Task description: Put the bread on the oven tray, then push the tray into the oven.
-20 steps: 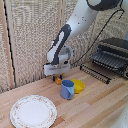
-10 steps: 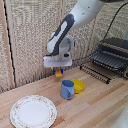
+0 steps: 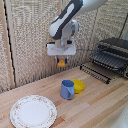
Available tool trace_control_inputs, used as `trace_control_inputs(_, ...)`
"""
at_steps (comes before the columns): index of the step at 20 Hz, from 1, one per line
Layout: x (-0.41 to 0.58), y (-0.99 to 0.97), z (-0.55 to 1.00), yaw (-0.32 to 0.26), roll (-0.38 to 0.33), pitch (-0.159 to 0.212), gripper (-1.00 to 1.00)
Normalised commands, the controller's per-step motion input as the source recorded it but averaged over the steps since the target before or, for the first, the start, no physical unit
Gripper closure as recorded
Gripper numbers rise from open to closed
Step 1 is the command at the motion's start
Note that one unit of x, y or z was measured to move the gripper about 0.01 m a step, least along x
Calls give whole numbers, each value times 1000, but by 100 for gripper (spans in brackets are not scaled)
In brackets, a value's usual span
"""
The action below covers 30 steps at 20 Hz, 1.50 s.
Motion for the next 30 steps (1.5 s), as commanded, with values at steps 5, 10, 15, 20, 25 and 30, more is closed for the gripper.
trace_control_inputs(5,-36,-587,791,-191,56,129,100)
trace_control_inputs(10,-13,-690,353,-134,62,-43,100)
trace_control_inputs(15,0,-859,283,-69,47,-136,100)
trace_control_inputs(20,-38,-1000,301,-7,47,-102,100)
trace_control_inputs(25,-66,-968,47,-18,72,-72,100)
trace_control_inputs(30,-3,-751,-75,-140,29,-137,100)
